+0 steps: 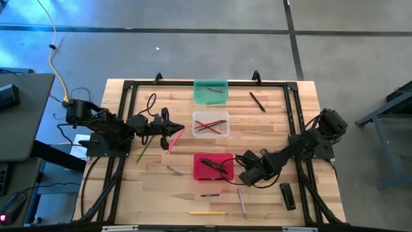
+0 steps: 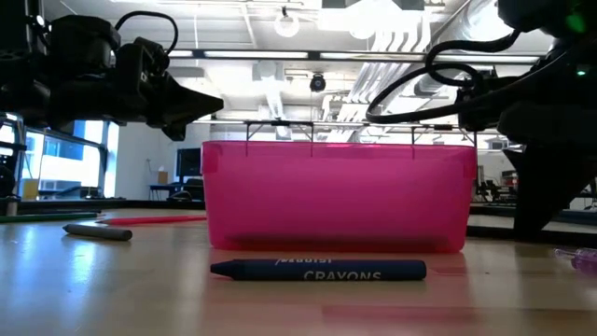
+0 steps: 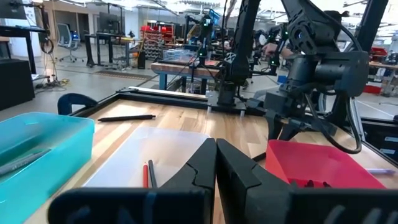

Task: Sort crayons/erasers/pens/pencils in bins
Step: Put the bottom black pen into the red bin

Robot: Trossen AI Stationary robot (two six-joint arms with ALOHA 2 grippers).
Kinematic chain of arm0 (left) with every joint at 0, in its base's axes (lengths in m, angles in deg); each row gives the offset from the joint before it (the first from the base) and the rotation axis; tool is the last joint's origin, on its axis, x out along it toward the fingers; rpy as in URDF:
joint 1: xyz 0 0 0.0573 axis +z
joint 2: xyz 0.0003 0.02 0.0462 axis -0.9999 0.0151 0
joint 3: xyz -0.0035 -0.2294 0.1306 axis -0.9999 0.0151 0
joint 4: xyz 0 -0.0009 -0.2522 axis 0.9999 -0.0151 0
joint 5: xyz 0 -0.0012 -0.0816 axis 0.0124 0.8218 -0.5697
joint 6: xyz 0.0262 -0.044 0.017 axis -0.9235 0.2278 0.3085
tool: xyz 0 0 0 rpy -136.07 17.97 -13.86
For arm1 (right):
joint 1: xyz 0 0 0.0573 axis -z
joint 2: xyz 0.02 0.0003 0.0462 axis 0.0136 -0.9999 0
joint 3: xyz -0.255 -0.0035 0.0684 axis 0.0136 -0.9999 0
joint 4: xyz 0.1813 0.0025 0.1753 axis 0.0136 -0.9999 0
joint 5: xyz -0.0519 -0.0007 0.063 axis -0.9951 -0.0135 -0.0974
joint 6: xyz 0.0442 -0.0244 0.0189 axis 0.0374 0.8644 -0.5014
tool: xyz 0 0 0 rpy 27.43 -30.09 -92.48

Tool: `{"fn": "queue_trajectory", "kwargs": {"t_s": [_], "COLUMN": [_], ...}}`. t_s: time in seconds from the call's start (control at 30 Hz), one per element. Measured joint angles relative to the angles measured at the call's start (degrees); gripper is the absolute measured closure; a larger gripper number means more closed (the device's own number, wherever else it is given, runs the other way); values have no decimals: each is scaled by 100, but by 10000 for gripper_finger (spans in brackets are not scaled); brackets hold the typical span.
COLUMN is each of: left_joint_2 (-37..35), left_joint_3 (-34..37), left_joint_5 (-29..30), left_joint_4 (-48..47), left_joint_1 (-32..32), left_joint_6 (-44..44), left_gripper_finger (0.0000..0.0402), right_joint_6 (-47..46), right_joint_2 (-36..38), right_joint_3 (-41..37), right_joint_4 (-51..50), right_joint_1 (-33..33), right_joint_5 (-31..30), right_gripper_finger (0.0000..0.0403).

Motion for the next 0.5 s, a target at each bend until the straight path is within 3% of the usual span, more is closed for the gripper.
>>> {"fn": "queue_trajectory", "kwargs": {"t_s": [0.5], "left_joint_2": [2], "left_joint_3": [0], "left_joint_5": [80], "left_joint_4": [-2], "left_joint_1": [2], "left_joint_6": [41], "left_gripper_finger": [401], "right_joint_6": [-104], "right_joint_2": [1336], "right_joint_3": [-37], "right_joint_4": [-1006], "right_joint_1": [-87], "right_joint_5": [-267], "right_gripper_finger": [378]}}
